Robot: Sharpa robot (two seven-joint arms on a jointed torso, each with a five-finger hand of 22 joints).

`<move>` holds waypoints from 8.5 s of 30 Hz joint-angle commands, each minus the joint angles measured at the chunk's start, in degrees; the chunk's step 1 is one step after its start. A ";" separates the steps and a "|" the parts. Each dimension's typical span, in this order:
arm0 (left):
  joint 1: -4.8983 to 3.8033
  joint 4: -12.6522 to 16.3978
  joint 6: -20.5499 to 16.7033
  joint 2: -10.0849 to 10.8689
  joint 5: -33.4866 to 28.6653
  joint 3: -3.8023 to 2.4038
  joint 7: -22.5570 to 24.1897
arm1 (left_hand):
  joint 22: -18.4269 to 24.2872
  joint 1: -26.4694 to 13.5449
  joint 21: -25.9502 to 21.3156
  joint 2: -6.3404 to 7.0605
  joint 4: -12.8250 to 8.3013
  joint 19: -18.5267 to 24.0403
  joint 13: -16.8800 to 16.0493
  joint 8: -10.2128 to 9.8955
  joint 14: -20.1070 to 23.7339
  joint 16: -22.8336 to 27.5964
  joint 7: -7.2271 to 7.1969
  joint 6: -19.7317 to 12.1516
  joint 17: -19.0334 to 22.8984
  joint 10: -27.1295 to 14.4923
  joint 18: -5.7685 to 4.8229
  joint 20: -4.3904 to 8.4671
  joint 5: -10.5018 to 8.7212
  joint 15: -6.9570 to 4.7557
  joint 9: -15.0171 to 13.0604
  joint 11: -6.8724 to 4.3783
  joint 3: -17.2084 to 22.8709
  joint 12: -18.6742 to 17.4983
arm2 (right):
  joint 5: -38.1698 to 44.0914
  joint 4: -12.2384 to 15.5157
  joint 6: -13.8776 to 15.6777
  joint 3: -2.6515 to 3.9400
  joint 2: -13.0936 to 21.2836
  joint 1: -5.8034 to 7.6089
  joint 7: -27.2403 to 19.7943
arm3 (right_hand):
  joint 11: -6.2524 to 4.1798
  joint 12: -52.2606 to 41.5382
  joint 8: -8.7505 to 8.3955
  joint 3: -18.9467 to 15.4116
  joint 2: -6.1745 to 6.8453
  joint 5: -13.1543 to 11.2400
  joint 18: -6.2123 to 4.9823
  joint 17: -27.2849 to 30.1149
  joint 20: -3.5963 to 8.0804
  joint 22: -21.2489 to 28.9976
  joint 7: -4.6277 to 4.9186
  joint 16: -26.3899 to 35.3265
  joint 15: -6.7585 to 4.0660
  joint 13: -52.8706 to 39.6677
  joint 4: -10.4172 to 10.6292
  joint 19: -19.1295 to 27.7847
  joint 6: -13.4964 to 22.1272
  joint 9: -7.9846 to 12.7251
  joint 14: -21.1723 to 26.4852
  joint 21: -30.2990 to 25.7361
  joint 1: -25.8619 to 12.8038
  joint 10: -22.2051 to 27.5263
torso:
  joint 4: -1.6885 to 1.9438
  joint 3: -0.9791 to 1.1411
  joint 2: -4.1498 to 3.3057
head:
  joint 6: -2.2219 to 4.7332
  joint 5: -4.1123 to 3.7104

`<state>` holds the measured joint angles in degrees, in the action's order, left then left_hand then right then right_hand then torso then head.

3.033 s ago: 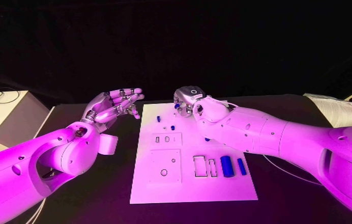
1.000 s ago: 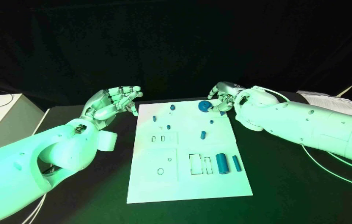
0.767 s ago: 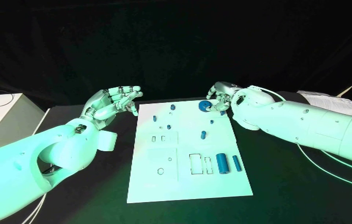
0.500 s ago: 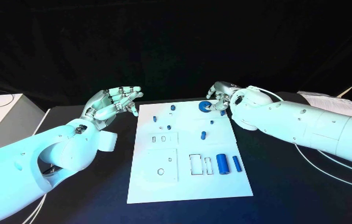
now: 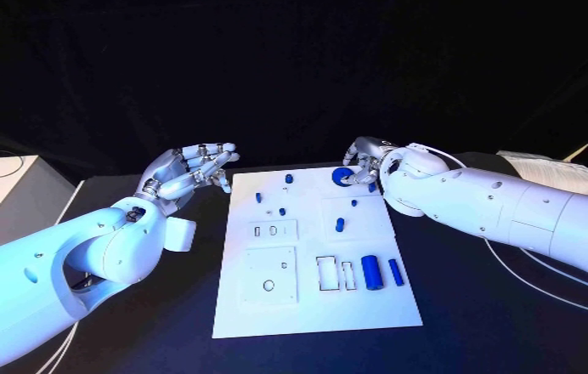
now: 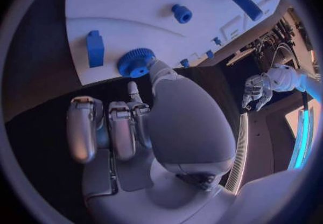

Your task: Assemble the parts on the task board

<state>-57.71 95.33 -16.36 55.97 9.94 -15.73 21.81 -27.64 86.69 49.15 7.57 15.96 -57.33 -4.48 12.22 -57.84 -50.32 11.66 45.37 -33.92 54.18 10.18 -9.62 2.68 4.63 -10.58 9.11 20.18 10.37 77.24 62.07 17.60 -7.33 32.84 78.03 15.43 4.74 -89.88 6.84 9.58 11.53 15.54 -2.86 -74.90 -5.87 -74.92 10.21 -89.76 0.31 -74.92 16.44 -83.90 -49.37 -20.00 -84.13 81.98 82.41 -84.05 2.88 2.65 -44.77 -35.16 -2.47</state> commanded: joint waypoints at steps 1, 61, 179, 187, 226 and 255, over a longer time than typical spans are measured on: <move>-0.03 0.06 0.88 -0.14 -0.08 -0.05 0.44 | -0.05 -0.28 0.34 0.30 -0.13 0.40 -0.03 0.32 0.27 -0.22 0.74 0.49 0.10 0.24 0.35 0.02 0.20 -0.11 -0.06 -0.21 0.34 0.34 | -0.07 -0.36 -1.68 -0.01 -0.30 -0.11 0.37 | 0.53 -0.12 0.40 0.26 -0.21 0.18 0.74 -15.10 -0.35 -6.40 -0.08 -0.24 0.45 -15.08 0.03 -3.21 -0.52 -0.08 -5.87 0.38 -0.16 -5.95 | 0.02 -0.02 -0.02 | -0.09 0.08; -0.03 -0.19 0.86 -0.36 -0.14 -0.05 0.42 | -0.20 -0.33 0.63 0.35 -0.13 0.62 0.03 0.38 0.29 -0.27 0.74 0.52 0.15 0.18 0.34 0.01 0.20 -0.10 -0.07 -0.19 0.50 0.38 | 13.18 8.65 12.42 -0.44 -3.76 -1.33 -2.76 | -1.31 -0.12 2.83 12.28 -0.95 -1.70 0.98 -15.10 1.74 -7.93 -2.21 -0.24 -2.06 -15.08 -3.01 -3.38 -7.30 -0.12 -5.87 1.49 -1.27 -5.95 | 0.07 -0.08 -0.03 | 0.62 0.10; 1.50 -3.15 1.48 -2.16 0.50 -0.02 -0.75 | -2.09 -1.27 5.36 1.56 -1.35 2.74 -10.33 4.59 -0.34 -4.41 -0.95 1.65 -1.33 3.38 0.36 1.37 0.20 -1.89 -1.27 -2.66 2.39 18.62 | -8.42 4.76 1.65 -0.24 11.60 -2.50 -24.43 | 0.11 1.14 -1.58 9.06 1.80 -2.68 0.74 -15.10 -0.01 -7.38 -0.48 -0.24 -0.03 -13.82 -5.68 -2.79 -2.68 2.09 -5.87 0.21 0.74 -4.59 | -3.33 1.28 2.43 | -0.89 2.52; 1.53 -3.16 1.56 -2.13 0.84 -0.02 -0.96 | -3.66 -1.58 8.64 1.87 -1.42 1.65 -12.31 5.60 -2.32 -8.82 -0.74 0.35 -3.96 -0.49 0.39 1.38 0.18 -1.83 -1.45 -2.35 3.02 21.43 | -7.59 1.30 2.22 -0.40 8.51 -3.41 -22.38 | 0.14 1.07 -1.61 9.05 1.74 -2.70 0.75 -15.10 -0.03 -7.40 -0.45 -0.24 0.00 -13.89 -5.60 -2.80 -2.62 2.11 -5.87 0.23 0.62 -4.67 | -3.22 1.27 2.36 | -1.13 2.33; 1.54 -3.11 1.57 -1.86 1.51 -0.02 -1.44 | -4.79 -2.01 10.99 1.97 -1.19 1.02 -12.82 6.53 -5.48 -12.99 -0.77 -0.21 -8.68 -1.63 0.42 1.48 0.18 -1.92 -1.62 -2.37 3.51 22.59 | -6.24 -3.50 -0.35 -0.51 4.49 -4.85 -19.12 | 0.07 0.31 -0.75 10.56 0.36 -2.50 0.81 -15.10 0.10 -7.74 -0.70 -0.24 -0.37 -14.64 -5.36 -2.98 -4.28 1.91 -5.87 0.51 0.09 -5.49 | -3.29 1.28 2.41 | -2.04 2.37; 1.53 -3.00 1.45 -1.65 1.53 -0.02 -1.60 | -4.85 -2.00 11.11 1.88 -1.17 1.02 -12.80 6.62 -5.50 -13.08 -0.77 -0.22 -8.77 -1.74 0.41 1.48 0.18 -1.91 -1.64 -2.36 3.62 22.60 | -6.17 -3.63 0.08 -0.51 3.93 -4.86 -18.96 | -1.06 0.04 1.44 13.54 -1.40 -2.50 0.88 -15.10 1.22 -8.06 -1.99 -0.24 -1.59 -14.92 -5.29 -3.13 -7.95 1.29 -5.87 0.73 -1.17 -5.79 | -3.39 1.37 2.44 | -2.19 2.57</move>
<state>-56.17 92.17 -15.68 54.34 11.28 -15.70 19.95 -32.45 84.96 60.18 9.29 14.70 -55.91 -17.22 18.44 -62.85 -63.19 10.85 45.57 -42.65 52.83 10.18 -8.20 2.68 2.69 -12.14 6.57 23.49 32.77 70.44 58.43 18.22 -7.82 36.80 73.22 -3.47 4.02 -89.66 7.92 22.77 10.56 13.10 -3.06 -74.91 -5.12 -74.91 8.36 -89.76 -0.93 -74.91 11.17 -84.00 -56.77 -18.49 -84.00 82.42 81.28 -83.97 -0.49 3.97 -42.35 -37.33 0.09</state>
